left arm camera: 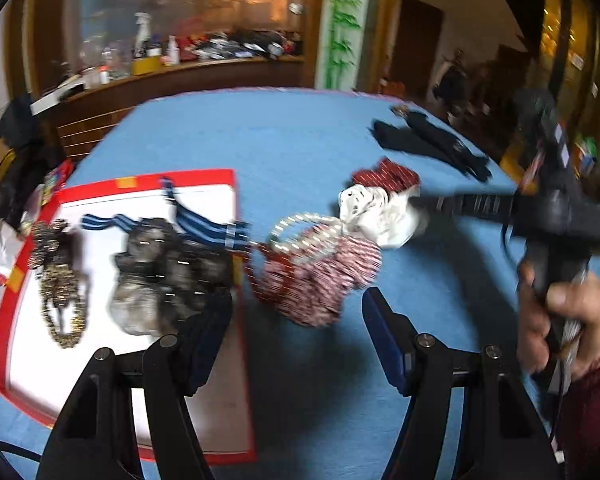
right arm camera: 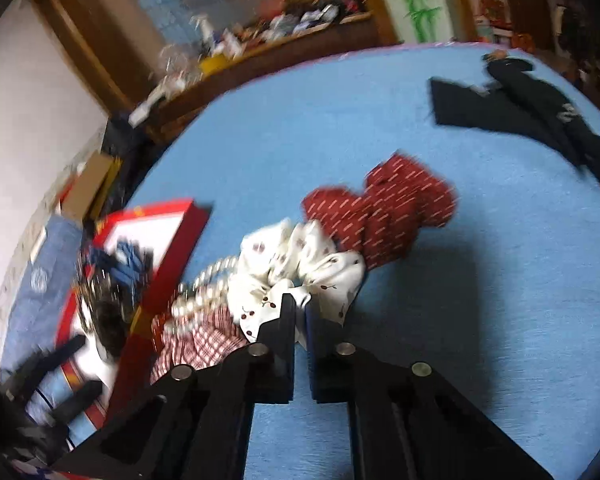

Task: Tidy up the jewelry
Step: 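Open the right tool to release the watch and move both tools back to the pile, then grasp the white polka-dot scrunchie with the right tool while the left tool grasps the plaid scrunchie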

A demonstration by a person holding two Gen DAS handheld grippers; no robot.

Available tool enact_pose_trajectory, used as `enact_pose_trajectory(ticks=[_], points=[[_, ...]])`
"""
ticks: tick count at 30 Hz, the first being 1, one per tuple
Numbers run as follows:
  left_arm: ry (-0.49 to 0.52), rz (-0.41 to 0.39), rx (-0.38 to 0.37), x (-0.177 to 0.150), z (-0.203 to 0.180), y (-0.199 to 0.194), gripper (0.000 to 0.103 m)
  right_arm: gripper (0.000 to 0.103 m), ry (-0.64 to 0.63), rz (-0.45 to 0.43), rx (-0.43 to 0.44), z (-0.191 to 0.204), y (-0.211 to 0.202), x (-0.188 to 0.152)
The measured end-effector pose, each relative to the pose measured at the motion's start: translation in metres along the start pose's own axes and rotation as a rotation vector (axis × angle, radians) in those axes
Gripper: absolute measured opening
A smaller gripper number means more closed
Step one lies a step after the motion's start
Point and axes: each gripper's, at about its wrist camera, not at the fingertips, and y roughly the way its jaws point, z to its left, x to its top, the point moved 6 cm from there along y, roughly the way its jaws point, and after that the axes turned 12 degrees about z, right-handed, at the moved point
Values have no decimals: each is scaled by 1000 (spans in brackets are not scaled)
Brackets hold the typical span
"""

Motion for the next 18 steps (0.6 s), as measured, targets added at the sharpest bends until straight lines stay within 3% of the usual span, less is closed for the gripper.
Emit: enact_pose_trajectory(ticks=[3, 5, 8, 13, 15, 16, 17, 18], points=[[23, 27, -18, 1, -13, 10, 66, 4, 26, -114, -90, -19, -31, 8], [20, 47, -25, 2, -18, 19, 62, 4, 45, -149, -97, -28, -43, 10], [19, 84, -9, 3, -21, 33, 48, 4, 66, -154, -77, -38, -49, 10], [22, 131, 38, 6, -25, 57, 42, 5, 64, -135, -25, -33, -50, 12], [23, 151, 54, 9, -26, 67, 26, 5, 58, -138, -11, -29, -50, 12], [23, 149, 78, 12, -27, 70, 25, 5, 59, -139, -3, -27, -50, 12], [27, 146, 87, 16, -30, 72, 14, 5, 62, -140, 1, -28, -49, 12], [34, 151, 63, 20, -36, 73, 7, 5, 67, -141, 1, -29, -50, 12]])
